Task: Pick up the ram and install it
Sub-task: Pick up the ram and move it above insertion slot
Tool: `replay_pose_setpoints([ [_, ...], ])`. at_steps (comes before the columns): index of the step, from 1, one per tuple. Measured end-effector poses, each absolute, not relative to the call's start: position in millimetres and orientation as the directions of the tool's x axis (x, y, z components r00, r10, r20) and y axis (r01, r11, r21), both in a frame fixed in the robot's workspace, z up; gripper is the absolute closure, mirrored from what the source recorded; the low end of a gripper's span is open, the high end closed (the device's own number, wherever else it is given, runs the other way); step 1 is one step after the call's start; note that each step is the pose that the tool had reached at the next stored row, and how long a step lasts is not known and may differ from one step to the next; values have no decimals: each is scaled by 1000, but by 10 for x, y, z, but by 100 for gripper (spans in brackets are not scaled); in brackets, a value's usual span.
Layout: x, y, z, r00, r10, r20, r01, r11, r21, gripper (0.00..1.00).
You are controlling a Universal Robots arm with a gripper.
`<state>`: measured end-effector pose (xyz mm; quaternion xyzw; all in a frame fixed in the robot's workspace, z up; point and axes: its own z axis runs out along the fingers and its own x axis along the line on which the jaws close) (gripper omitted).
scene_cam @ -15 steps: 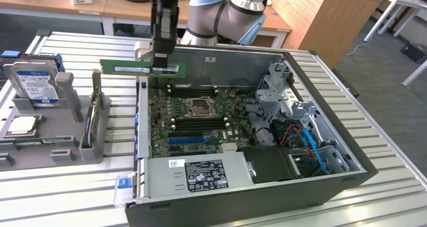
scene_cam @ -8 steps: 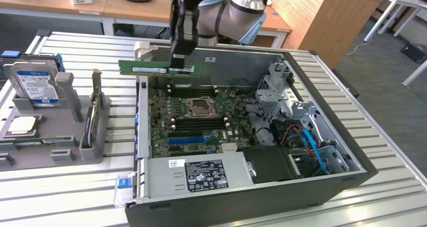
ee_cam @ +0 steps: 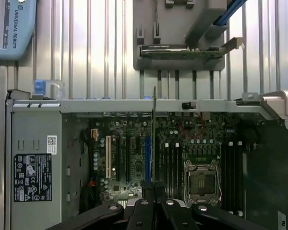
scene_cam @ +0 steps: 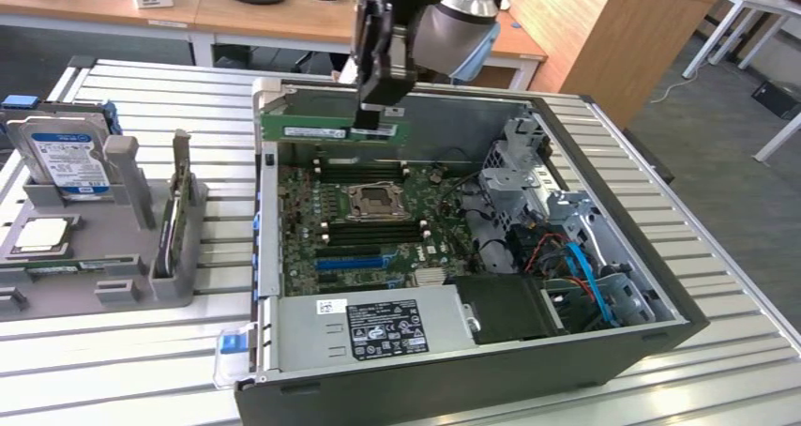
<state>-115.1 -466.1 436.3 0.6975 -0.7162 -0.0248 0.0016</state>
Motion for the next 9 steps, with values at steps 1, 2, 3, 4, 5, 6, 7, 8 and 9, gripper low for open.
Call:
replay_pose_setpoints([
  [1, -1107, -4661, 4363, -27, -999, -33, -999, 26, 38, 88],
  [2, -1062, -4661, 4363, -27, -999, -33, -999, 25, 38, 88],
  [3, -1017, -4661, 4363, -26, -999, -33, -999, 25, 38, 88],
  [4, -975, -4661, 4363, -26, -999, -34, -999, 25, 38, 88],
  [5, -936, -4661, 4363, -26, -999, -34, -999, 24, 38, 88],
  [6, -891, -4661, 4363, -25, -999, -34, -999, 24, 38, 88],
  [7, -851, -4661, 4363, -25, -999, -34, -999, 24, 38, 88],
  [8, -809, -4661, 4363, -25, -999, -35, -999, 23, 38, 88],
  [9, -770, -4661, 4362, -24, -999, -35, -999, 23, 38, 88],
])
